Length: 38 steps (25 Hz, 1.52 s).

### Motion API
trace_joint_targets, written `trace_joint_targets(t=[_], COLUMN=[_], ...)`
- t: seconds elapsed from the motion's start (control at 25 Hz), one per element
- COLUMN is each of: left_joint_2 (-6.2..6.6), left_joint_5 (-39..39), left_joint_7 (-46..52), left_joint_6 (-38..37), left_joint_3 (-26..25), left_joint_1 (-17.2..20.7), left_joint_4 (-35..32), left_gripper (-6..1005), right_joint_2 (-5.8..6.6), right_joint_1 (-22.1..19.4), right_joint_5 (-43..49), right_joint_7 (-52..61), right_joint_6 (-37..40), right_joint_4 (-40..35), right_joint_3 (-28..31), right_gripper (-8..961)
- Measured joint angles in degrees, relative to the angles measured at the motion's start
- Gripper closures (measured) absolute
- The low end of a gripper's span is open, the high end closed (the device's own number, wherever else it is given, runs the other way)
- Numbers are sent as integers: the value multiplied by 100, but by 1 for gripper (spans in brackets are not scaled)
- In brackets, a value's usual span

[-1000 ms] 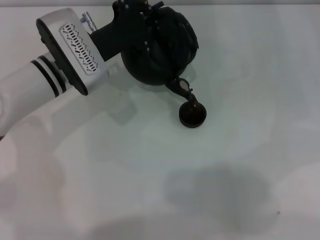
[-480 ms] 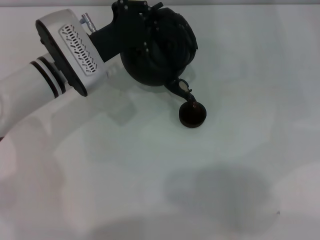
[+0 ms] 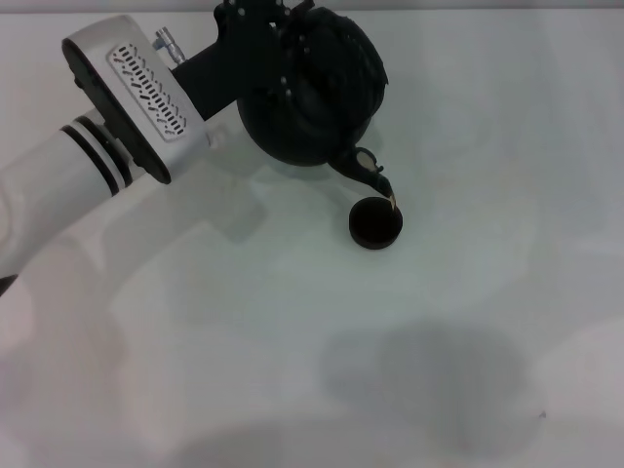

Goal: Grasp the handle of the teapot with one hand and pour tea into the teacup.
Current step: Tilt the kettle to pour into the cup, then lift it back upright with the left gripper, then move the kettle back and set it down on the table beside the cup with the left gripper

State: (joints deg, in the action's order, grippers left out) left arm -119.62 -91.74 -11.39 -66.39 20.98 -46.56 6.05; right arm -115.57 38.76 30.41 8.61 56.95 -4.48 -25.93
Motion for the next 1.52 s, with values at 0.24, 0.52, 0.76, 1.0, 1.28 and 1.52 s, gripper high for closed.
trace_joint_targets(t=[0.24, 0.52, 0.76, 1.0, 1.28, 1.52], left_joint_2=[0, 0, 0, -4, -12, -25], left_joint_5=[0, -2, -5, -4, 3, 464], left_joint_7=[9, 12, 224, 635, 688, 685], left_joint_6=[-4, -10, -23, -139, -316, -328], left_joint_3=[-320, -614, -1162, -2032, -3268, -3704], left_joint_1=[67, 184, 269, 535, 1047, 1368], left_joint_4=[164, 286, 480, 644, 1096, 1546], left_gripper=[907, 907, 908, 908, 908, 909], right_joint_2=[0, 0, 0, -3, -7, -3], right_joint_1=[-1, 2, 15, 23, 28, 69], right_joint_5=[0, 0, 0, -1, -1, -1], right_joint_7=[0, 0, 0, 0, 0, 0], right_joint_6=[0, 0, 0, 0, -3, -7], right_joint_4=[12, 24, 33, 35, 35, 15], right_joint_3=[0, 0, 0, 0, 0, 0], right_gripper=[110, 111, 109, 109, 109, 110])
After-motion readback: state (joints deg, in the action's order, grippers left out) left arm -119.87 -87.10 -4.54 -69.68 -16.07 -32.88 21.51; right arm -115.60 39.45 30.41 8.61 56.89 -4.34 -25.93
